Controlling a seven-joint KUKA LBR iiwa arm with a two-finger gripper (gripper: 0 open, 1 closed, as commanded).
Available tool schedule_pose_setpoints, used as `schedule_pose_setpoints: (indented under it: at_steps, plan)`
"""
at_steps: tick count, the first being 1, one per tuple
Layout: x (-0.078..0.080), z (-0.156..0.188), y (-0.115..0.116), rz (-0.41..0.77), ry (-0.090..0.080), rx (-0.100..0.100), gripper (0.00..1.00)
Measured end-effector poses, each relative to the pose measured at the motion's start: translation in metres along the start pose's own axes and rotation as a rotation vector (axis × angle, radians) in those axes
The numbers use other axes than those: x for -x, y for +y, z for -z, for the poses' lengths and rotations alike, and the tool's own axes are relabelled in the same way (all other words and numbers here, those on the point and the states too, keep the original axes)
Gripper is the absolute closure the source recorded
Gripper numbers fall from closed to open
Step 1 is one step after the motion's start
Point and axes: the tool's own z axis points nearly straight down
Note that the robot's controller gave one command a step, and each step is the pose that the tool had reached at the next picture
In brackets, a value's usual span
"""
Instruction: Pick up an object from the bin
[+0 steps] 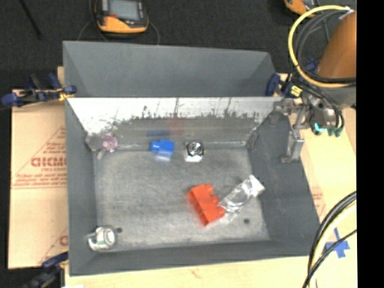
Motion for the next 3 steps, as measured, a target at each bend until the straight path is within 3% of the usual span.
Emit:
schedule_pose_setpoints:
  at_steps: [1,2,3]
  plan:
    - [-0.071,-0.175,0.029,0.561,-0.007,-0.003,0.00]
    - [-0.085,-0.144,0.044,0.676,-0.006,-0.002,0.00]
    - [-0.062,-0.141,0.039,0.800,-0.008,-0.003,0.00]
